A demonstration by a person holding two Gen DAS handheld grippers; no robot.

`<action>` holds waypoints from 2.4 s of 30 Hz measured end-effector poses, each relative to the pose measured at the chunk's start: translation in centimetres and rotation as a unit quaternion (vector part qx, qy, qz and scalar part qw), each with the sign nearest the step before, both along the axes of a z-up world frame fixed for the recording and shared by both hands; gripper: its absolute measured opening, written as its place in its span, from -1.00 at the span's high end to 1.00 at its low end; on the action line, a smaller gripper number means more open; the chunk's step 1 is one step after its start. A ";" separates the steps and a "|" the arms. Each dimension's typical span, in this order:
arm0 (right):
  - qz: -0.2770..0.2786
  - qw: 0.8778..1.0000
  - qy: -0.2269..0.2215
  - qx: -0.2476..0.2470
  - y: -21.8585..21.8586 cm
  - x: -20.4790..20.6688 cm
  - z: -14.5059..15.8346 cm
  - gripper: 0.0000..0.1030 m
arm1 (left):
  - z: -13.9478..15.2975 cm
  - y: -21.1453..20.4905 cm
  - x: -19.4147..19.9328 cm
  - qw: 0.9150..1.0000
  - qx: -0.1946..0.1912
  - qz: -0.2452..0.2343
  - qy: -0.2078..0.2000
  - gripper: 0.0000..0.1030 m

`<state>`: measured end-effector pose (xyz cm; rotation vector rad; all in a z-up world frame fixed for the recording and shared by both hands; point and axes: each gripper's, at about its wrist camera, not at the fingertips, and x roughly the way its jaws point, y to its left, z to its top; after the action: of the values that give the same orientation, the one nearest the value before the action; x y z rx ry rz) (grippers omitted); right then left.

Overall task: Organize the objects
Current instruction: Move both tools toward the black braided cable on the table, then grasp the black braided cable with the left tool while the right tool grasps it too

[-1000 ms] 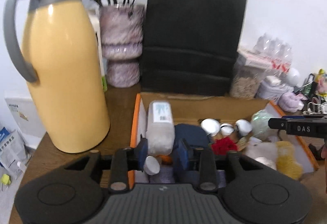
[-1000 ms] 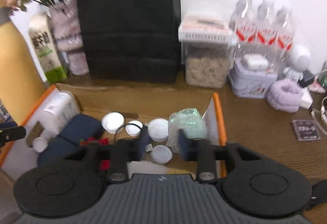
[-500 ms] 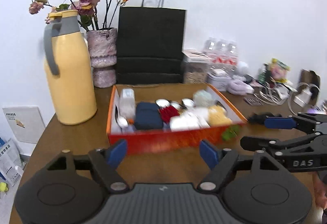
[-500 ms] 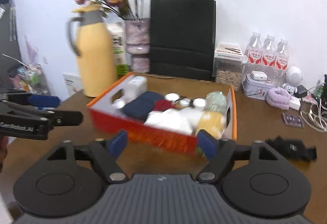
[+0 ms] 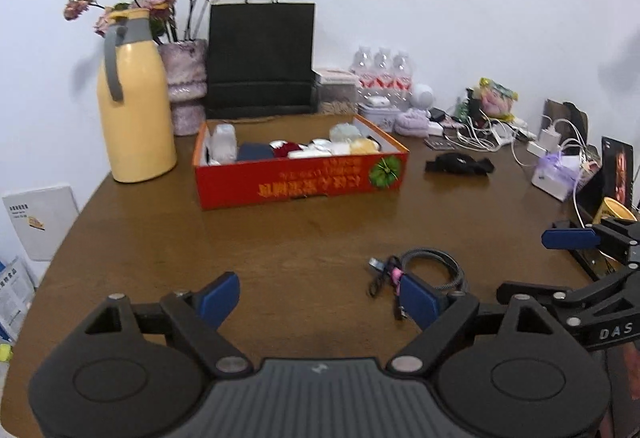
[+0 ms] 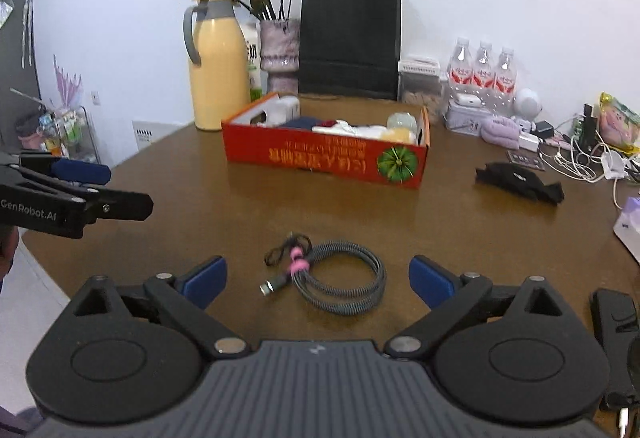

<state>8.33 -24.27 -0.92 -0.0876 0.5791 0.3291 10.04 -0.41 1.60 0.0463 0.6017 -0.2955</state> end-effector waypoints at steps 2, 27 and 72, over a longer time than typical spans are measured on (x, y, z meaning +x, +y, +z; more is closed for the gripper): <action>-0.017 1.000 0.003 -0.006 -0.2 0.3 -0.6 -0.94 | -0.8 -0.7 0.3 1.000 -0.005 -0.013 0.012 -0.68; 0.009 0.996 0.060 0.058 0.9 6.4 -4.4 -0.08 | -6.7 -0.8 5.2 0.995 -0.038 0.008 0.093 0.46; 0.010 0.998 0.045 0.040 4.6 5.7 -4.3 0.72 | -5.0 -1.8 4.5 0.996 -0.071 -0.012 0.047 0.70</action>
<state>13.98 -19.66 -5.25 -0.0006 0.6542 0.3763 14.53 -2.18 -3.41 -0.0980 0.6730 -0.3638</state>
